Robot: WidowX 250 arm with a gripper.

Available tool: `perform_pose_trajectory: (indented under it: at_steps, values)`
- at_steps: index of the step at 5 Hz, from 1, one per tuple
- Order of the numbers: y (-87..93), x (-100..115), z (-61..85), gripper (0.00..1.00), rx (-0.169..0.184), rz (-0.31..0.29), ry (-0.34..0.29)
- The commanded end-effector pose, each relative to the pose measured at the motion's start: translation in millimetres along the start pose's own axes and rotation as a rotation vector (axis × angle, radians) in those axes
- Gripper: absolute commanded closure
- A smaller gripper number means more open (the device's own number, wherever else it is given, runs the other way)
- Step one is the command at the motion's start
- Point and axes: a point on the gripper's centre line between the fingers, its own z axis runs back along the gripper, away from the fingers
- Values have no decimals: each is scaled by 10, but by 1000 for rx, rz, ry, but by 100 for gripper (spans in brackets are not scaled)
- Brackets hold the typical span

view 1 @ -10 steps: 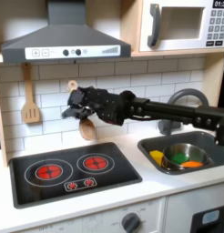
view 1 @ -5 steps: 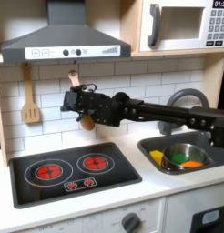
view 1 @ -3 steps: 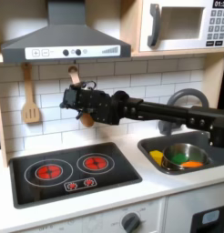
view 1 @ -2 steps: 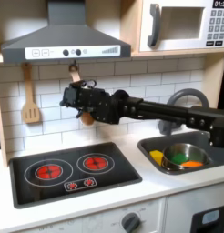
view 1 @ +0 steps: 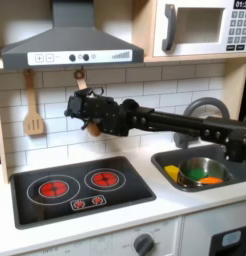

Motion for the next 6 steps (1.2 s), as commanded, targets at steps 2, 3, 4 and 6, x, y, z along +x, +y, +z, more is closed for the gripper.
perform_pose_trajectory:
  at_steps: [2,3,4,6]
  values:
    - [-79,84,-95,100,-32,-10,-11]
    - [-76,99,-82,100,-44,-14,-9]
    - [-103,124,-80,100,-49,-18,-12]
    - [-88,88,-122,100,-49,-8,-2]
